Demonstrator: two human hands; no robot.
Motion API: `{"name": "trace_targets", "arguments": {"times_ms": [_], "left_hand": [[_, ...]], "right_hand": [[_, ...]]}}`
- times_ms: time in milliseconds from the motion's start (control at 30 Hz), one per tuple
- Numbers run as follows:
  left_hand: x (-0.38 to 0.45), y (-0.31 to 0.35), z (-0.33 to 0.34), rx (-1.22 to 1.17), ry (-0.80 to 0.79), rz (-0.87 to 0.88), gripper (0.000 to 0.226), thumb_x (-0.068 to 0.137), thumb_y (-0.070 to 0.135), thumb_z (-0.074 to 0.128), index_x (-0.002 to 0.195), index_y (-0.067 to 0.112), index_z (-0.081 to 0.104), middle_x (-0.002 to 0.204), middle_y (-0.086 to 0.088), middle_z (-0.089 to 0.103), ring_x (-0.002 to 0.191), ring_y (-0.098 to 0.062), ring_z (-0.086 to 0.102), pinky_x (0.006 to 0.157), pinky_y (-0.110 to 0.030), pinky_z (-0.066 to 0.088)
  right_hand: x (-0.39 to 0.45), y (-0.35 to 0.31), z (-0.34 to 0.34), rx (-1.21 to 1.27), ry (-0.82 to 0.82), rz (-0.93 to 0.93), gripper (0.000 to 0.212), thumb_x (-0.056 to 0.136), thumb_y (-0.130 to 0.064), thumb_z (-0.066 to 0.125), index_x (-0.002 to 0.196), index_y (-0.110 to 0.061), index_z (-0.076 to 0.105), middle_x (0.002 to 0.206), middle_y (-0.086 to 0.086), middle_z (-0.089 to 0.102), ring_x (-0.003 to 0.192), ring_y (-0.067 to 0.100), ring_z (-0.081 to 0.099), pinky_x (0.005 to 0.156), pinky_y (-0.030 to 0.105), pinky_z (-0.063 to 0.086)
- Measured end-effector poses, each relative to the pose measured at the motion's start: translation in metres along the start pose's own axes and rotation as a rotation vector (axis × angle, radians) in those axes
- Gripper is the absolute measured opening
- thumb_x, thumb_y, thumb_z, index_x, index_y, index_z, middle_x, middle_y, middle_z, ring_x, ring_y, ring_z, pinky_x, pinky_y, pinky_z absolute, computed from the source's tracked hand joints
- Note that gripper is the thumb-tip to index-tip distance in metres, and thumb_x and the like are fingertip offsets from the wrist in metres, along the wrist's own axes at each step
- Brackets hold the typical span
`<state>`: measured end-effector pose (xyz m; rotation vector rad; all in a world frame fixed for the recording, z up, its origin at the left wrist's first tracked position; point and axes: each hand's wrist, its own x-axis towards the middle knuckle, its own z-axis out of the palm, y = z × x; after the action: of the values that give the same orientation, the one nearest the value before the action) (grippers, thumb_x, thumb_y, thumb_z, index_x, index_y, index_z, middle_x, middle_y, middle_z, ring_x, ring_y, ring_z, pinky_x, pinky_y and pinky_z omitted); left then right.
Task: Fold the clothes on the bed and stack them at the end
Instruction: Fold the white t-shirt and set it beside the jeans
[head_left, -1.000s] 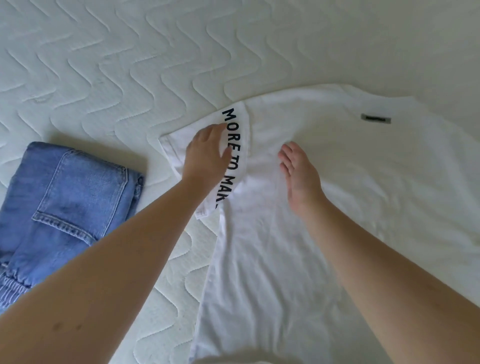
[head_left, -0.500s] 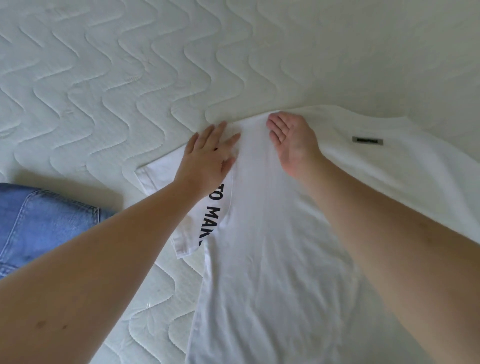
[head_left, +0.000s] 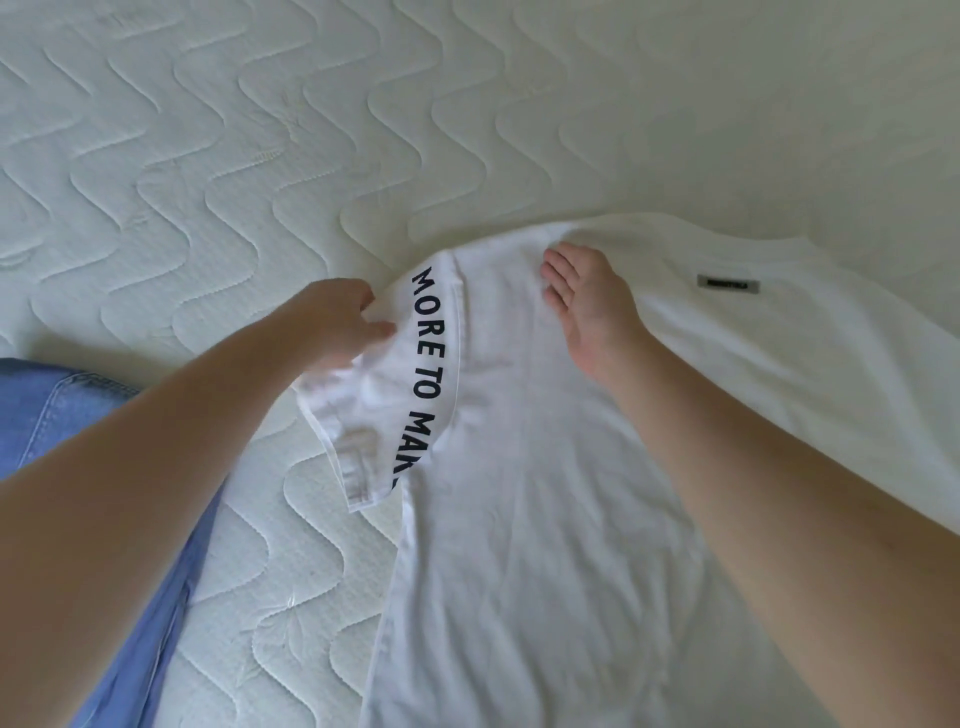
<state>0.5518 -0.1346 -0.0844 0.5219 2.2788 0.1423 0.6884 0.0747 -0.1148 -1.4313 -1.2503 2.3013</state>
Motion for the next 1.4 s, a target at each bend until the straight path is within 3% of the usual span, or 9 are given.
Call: {"name": "trace_targets", "arguments": {"times_ms": [133,300,467,567,733,800,933,1200,1400], "left_hand": [[-0.033,0.034,-0.008,-0.321,-0.240,0.096,0.014,0.091,0.024,0.069,0.104,0.024,0.068,0.087,0.002,0.075,0.068,-0.014,0.071,0.047,-0.020,0.049],[-0.054,0.112,-0.001,-0.425,-0.237,0.275,0.021,0.091,0.029,0.067,0.106,0.016,0.072,0.103,-0.011,0.074,0.099,-0.032,0.069,0.093,-0.052,0.054],[-0.057,0.179,0.023,-0.701,-0.266,0.352,0.017,0.096,0.027,0.063,0.103,0.014,0.071,0.096,-0.004,0.075,0.087,-0.022,0.072,0.075,-0.028,0.060],[-0.055,0.196,0.037,-0.922,-0.415,0.318,0.025,0.101,0.032,0.055,0.115,0.014,0.063,0.103,-0.003,0.072,0.080,-0.015,0.074,0.070,-0.022,0.059],[-0.021,0.162,0.045,-0.528,0.100,0.377,0.023,0.101,0.011,0.047,0.115,0.017,0.064,0.110,-0.004,0.069,0.072,-0.012,0.069,0.052,-0.011,0.044],[-0.001,0.144,0.042,-0.259,0.231,0.366,0.033,0.101,0.009,0.044,0.129,0.022,0.057,0.126,-0.002,0.060,0.092,-0.019,0.068,0.069,-0.019,0.049],[0.031,0.144,0.041,0.072,0.208,0.482,0.053,0.101,0.009,0.047,0.150,0.024,0.036,0.152,0.002,0.036,0.126,-0.023,0.051,0.098,-0.034,0.043],[0.068,0.178,0.034,0.245,0.120,0.560,0.032,0.090,0.025,0.068,0.121,0.022,0.060,0.121,0.000,0.050,0.104,-0.024,0.059,0.082,-0.032,0.043],[0.061,0.188,0.057,0.132,0.248,0.486,0.044,0.086,0.030,0.073,0.123,0.018,0.052,0.124,-0.006,0.045,0.103,-0.028,0.056,0.085,-0.039,0.048]], "right_hand": [[-0.009,-0.006,-0.004,0.014,-0.024,0.025,0.041,0.103,-0.026,0.033,0.139,-0.012,0.048,0.144,0.005,0.051,0.129,0.016,0.050,0.105,0.029,0.037],[-0.033,-0.014,-0.031,-0.066,-0.057,0.062,0.044,0.105,-0.040,0.031,0.130,-0.015,0.056,0.124,0.003,0.065,0.102,0.016,0.065,0.083,0.031,0.050],[-0.046,-0.028,-0.074,0.019,-0.052,0.092,0.058,0.104,-0.053,0.024,0.120,-0.013,0.064,0.107,0.010,0.074,0.094,0.026,0.072,0.078,0.036,0.058],[-0.055,-0.027,-0.098,0.028,0.010,0.167,0.058,0.101,-0.061,0.024,0.107,-0.020,0.065,0.080,0.002,0.076,0.068,0.019,0.074,0.052,0.026,0.056],[-0.057,-0.010,-0.128,-0.354,0.213,0.173,0.060,0.090,-0.069,0.045,0.113,-0.019,0.067,0.104,0.006,0.073,0.095,0.025,0.070,0.083,0.041,0.057],[-0.061,0.002,-0.134,-0.598,0.241,0.079,0.060,0.082,-0.062,0.065,0.123,-0.018,0.058,0.111,0.002,0.068,0.100,0.023,0.067,0.090,0.043,0.054],[-0.070,0.023,-0.128,-0.755,0.291,-0.025,0.066,0.080,-0.030,0.074,0.135,-0.017,0.040,0.112,-0.002,0.060,0.091,0.018,0.061,0.064,0.025,0.044],[-0.074,-0.006,-0.155,-0.479,0.096,-0.101,0.020,0.081,-0.011,0.058,0.066,-0.025,0.061,0.055,-0.011,0.045,0.054,0.010,0.045,0.055,0.021,0.037],[-0.068,-0.004,-0.187,-0.609,0.507,-0.127,0.037,0.092,-0.023,0.058,0.129,-0.022,0.055,0.101,-0.002,0.065,0.060,-0.003,0.060,0.057,0.011,0.042]]}}
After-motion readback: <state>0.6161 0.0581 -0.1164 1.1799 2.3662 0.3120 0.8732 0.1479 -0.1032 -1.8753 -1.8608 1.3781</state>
